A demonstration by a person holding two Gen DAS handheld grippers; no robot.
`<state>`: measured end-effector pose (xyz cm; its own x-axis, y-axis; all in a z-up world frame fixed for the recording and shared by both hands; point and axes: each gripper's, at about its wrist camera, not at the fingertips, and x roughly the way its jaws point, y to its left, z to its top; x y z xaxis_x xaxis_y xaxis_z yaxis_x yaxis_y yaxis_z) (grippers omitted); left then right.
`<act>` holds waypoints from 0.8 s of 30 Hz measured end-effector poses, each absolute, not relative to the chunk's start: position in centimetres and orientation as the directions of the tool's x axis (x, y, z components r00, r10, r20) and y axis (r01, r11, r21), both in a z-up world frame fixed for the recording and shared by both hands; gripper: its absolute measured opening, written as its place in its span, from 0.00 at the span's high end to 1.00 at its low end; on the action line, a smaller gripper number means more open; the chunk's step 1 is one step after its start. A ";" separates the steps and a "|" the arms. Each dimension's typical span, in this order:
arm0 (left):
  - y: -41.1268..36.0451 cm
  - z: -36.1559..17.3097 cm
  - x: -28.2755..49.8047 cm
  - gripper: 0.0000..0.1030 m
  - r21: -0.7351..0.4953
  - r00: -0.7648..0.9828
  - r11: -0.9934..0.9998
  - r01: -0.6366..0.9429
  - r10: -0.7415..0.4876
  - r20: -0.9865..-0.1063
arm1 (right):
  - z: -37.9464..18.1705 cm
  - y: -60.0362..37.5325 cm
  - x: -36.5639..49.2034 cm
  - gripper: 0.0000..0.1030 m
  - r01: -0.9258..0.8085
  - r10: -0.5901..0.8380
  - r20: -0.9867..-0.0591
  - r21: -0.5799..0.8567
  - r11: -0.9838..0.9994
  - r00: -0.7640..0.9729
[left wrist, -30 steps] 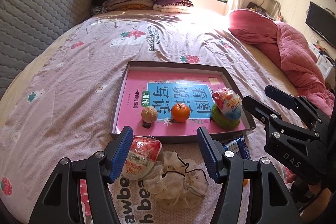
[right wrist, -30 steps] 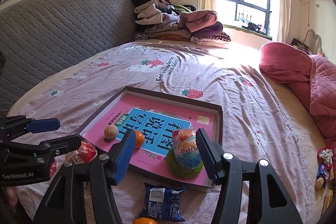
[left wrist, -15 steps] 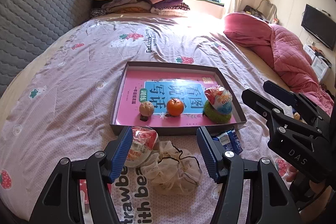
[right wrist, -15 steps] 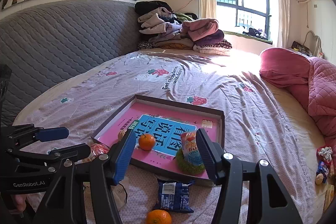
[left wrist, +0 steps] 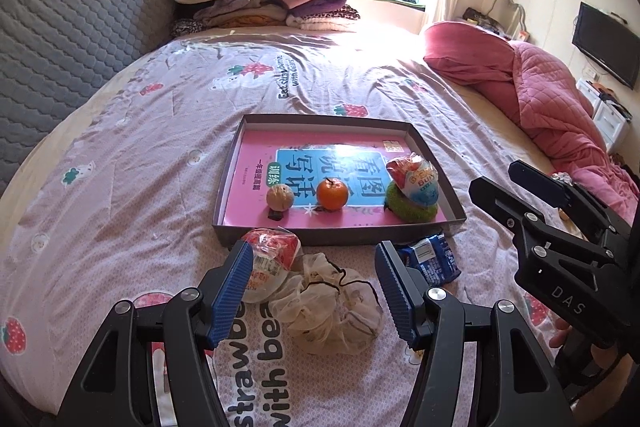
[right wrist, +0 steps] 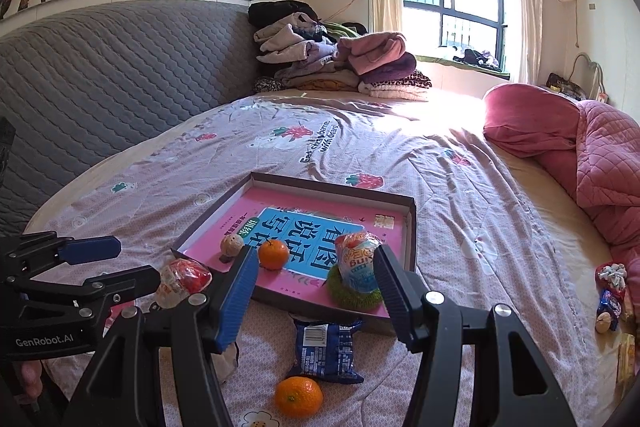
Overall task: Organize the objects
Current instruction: 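Withdraw both open tools from the tray toward the remaining objects, then move left tool toward the cream mesh fabric while right tool approaches the loose orange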
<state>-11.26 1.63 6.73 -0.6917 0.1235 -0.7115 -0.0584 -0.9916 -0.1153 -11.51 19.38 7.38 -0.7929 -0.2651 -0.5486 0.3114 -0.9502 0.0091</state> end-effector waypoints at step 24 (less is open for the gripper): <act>1.9 5.3 -9.9 0.37 -0.105 -0.683 -0.993 -0.047 0.108 -0.723 | 4.4 19.9 -8.3 0.42 0.288 -0.232 -0.576 -0.007 -0.957 -0.784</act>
